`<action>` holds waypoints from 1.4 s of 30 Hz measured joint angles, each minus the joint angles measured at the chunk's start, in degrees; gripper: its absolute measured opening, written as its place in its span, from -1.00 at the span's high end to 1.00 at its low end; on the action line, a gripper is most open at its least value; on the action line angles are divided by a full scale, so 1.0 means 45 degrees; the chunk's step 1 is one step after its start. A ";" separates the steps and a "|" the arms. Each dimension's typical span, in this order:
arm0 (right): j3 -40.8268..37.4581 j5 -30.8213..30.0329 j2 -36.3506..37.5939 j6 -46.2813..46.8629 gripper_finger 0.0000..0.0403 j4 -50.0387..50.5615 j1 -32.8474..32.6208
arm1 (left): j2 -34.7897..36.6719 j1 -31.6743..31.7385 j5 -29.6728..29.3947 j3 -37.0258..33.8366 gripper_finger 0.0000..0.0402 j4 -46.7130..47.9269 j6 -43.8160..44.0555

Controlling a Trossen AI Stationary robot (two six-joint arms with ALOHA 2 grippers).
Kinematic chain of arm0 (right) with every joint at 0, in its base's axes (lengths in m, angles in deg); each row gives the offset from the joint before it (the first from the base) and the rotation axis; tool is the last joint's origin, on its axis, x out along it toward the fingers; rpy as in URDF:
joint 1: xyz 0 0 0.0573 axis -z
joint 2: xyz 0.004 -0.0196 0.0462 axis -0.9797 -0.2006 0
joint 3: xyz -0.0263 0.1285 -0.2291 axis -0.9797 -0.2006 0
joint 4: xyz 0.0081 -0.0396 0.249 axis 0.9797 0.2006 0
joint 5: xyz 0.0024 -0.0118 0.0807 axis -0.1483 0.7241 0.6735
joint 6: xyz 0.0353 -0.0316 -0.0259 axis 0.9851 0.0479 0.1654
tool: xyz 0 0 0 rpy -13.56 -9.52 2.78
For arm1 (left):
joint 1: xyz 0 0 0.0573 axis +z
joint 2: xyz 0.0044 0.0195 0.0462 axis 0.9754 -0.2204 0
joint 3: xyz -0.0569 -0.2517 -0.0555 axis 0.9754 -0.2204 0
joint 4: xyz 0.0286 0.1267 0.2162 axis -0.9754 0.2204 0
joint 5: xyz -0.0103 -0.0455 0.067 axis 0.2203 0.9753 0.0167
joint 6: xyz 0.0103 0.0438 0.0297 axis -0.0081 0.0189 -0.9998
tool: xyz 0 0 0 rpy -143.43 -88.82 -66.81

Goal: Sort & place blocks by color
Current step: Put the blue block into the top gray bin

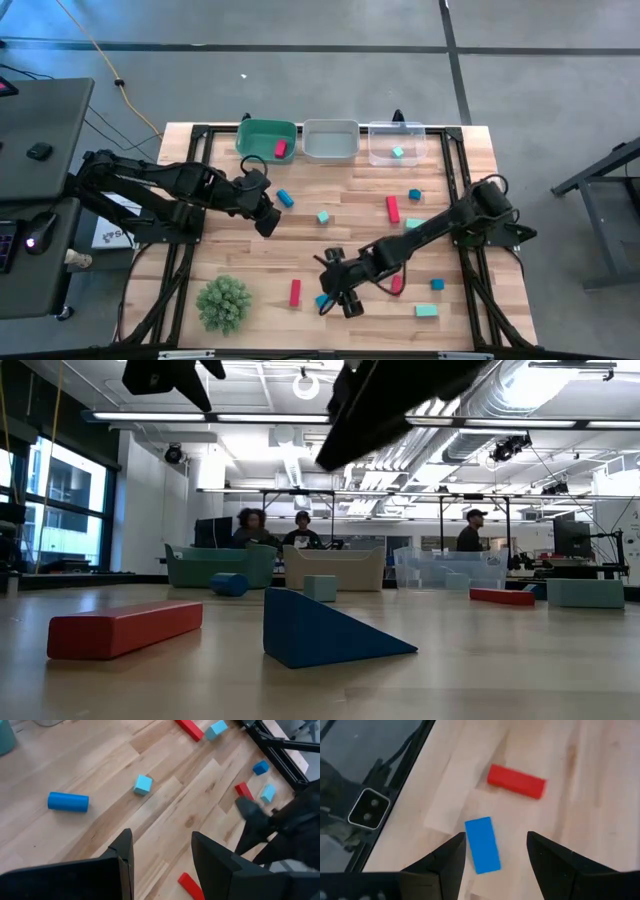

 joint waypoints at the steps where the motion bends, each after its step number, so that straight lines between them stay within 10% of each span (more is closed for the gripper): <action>1: 0.0000 0.0092 -0.0189 -0.0003 0.01 -0.0144 -0.0040 | 0.0000 0.0000 -0.0004 0.0000 0.41 0.0000 0.0000; 42: 0.0612 -0.0315 -0.2403 -0.0001 0.01 -0.1048 -0.0351 | -0.0005 0.1910 -0.1193 -0.0005 0.42 0.1073 -0.1153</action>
